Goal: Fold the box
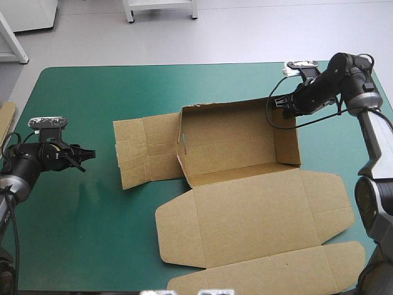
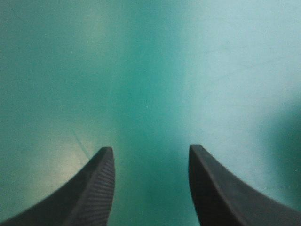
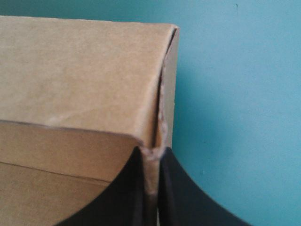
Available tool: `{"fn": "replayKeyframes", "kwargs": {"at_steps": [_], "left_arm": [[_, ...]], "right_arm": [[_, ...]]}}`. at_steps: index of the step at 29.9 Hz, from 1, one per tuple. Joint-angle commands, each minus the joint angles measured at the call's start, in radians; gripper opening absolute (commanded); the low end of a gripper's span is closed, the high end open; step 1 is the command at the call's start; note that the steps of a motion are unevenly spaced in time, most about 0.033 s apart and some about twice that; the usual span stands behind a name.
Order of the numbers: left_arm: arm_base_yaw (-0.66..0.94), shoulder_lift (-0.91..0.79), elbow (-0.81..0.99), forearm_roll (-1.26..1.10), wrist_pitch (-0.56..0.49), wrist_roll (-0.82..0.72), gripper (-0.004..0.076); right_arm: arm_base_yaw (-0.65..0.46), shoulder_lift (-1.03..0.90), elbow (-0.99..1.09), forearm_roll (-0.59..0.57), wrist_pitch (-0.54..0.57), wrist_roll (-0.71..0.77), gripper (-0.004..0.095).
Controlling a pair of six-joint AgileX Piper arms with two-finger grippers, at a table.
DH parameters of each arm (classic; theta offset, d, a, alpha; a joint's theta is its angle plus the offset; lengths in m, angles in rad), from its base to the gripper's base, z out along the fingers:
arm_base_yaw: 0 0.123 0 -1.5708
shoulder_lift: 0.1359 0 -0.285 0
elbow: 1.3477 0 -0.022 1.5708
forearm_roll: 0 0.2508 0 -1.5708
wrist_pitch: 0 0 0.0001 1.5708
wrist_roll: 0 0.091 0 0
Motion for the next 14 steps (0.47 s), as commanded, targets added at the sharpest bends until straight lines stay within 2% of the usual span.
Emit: {"fn": "replayKeyframes", "kwargs": {"at_steps": [1,4,6,9,10,12,14], "left_arm": [[0.003,-0.029,-0.025,0.001,-0.035,0.007,0.0357],[0.003,-0.029,-0.025,0.001,-0.035,0.007,0.0357],[0.003,-0.029,-0.025,0.001,-0.035,0.007,0.0357],[0.003,-0.029,-0.025,-0.001,-0.03,0.007,0.0357],[0.003,-0.029,-0.025,-0.001,-0.025,0.007,0.0357],[0.003,-0.029,-0.025,-0.001,-0.017,0.007,0.0357],[0.003,-0.029,-0.025,-0.001,-0.015,0.009,0.0356]], "right_arm": [[0.012,0.006,-0.072,0.005,0.011,0.001,-0.0016],[0.031,0.04,-0.1,-0.02,-0.003,0.001,0.0],[0.043,0.051,-0.102,-0.027,-0.031,0.001,0.0058],[0.066,0.066,-0.102,-0.039,-0.08,0.001,0.0247],[0.07,0.066,-0.102,-0.046,-0.102,0.01,0.0346],[0.073,0.064,-0.102,-0.063,-0.128,0.031,0.0479],[0.073,0.058,-0.102,-0.094,-0.128,0.061,0.0575]]}}
